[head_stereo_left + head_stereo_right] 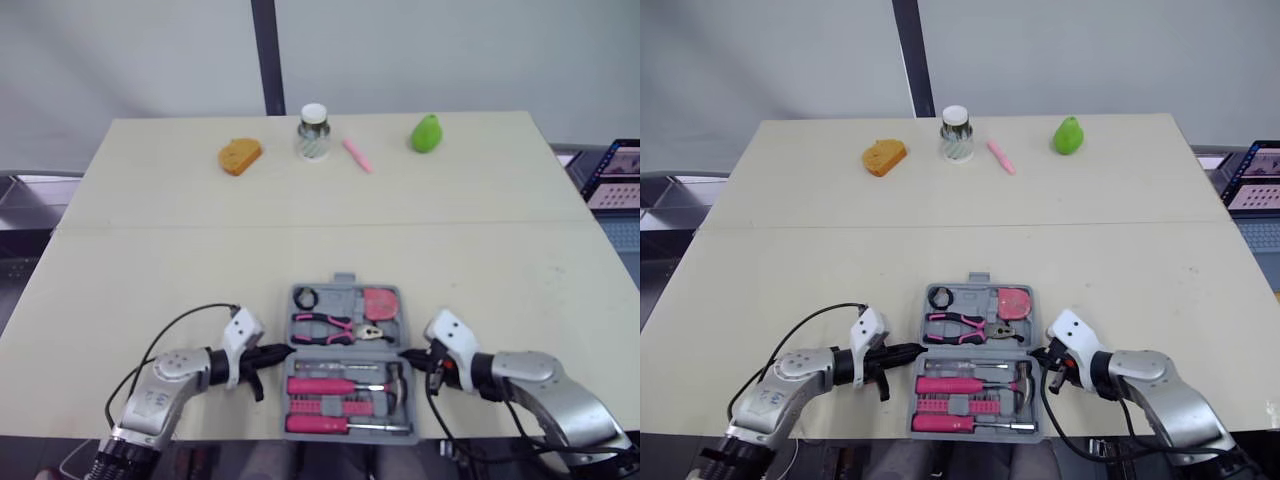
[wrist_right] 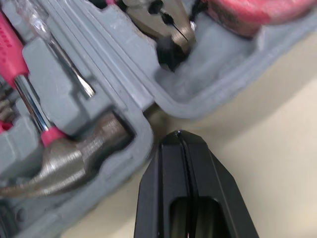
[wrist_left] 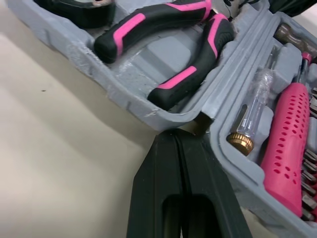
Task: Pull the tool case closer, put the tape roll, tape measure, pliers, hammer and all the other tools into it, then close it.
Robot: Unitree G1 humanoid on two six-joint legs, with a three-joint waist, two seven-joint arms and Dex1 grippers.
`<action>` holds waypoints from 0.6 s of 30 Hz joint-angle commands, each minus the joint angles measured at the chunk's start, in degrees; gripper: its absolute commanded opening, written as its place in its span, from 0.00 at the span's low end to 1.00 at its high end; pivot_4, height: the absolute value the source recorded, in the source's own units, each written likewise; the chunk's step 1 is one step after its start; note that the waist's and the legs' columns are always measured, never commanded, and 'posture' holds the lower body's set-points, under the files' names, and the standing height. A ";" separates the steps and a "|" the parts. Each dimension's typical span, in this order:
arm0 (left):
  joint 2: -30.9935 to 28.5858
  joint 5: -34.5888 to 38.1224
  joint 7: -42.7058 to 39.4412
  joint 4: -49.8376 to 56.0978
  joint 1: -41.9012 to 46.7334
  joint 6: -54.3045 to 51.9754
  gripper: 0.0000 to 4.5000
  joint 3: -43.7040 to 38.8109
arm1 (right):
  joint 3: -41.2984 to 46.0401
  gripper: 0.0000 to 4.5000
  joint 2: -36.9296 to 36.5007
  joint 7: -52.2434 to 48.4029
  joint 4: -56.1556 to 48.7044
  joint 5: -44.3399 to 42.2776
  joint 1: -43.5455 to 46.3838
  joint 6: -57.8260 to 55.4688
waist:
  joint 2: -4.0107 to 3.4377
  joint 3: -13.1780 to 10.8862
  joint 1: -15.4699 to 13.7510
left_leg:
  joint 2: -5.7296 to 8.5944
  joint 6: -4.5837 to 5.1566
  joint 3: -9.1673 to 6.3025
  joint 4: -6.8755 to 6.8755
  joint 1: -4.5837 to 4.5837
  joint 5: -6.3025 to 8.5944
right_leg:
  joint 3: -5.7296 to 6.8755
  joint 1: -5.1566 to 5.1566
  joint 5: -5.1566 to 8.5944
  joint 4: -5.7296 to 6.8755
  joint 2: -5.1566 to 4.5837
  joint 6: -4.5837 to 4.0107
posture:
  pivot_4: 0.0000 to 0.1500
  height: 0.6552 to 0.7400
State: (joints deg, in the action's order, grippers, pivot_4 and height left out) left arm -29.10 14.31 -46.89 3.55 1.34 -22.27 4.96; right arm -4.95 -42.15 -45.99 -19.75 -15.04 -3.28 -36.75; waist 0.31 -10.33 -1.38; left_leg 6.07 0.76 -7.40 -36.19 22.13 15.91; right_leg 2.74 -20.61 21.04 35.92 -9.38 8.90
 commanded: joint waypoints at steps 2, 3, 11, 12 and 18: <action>-4.48 2.38 -0.59 0.39 -2.93 0.20 0.00 -7.39 | 4.63 0.01 -2.14 -0.67 1.14 -0.86 -1.93 1.34 | -0.01 0.01 0.21 | -0.05 -0.03 0.05 0.02 -0.02 0.02 | -0.01 -0.03 0.00 0.00 0.03 -0.01 | 1.00 1.00; -5.44 4.43 -2.32 1.99 -3.99 -0.63 0.00 -8.76 | 5.68 0.01 -2.46 -0.83 1.15 -1.49 -2.10 1.27 | 0.00 0.00 0.17 | -0.06 -0.03 0.07 0.03 -0.03 0.02 | -0.02 -0.03 0.00 0.00 0.02 -0.01 | 1.00 1.00; -11.07 20.08 -13.32 17.23 -14.87 -6.55 0.00 -16.77 | 12.39 0.01 -2.17 -2.58 2.28 -9.49 1.68 -2.77 | 0.01 -0.01 0.01 | -0.04 0.05 0.08 -0.04 0.03 0.10 | -0.05 -0.01 0.00 -0.09 -0.06 -0.01 | 1.00 1.00; -11.40 21.29 -13.87 18.88 -16.08 -7.28 0.00 -16.76 | 12.81 0.01 -2.03 -2.58 2.71 -10.46 2.53 -3.69 | 0.01 0.00 0.04 | -0.05 0.04 0.08 -0.03 0.03 0.11 | -0.05 -0.01 0.00 -0.10 -0.06 -0.01 | 1.00 1.00; -10.43 17.44 -12.93 21.54 -18.66 -4.05 0.00 -10.06 | 13.54 0.01 -0.82 -2.47 5.84 -16.16 7.42 -11.22 | 0.00 0.00 0.00 | -0.07 0.07 0.14 -0.03 0.03 0.16 | -0.06 0.01 0.00 -0.17 -0.04 -0.02 | 1.00 1.00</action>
State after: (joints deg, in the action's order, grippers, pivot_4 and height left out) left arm -39.77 33.37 -59.78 24.07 -16.72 -28.17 -6.62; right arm 7.26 -43.03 -47.68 -13.80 -29.24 3.61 -46.58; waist 0.31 -10.33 -1.38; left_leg 6.01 0.84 -7.23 -36.23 22.16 16.07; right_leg 2.68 -20.60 21.05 35.75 -9.42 8.88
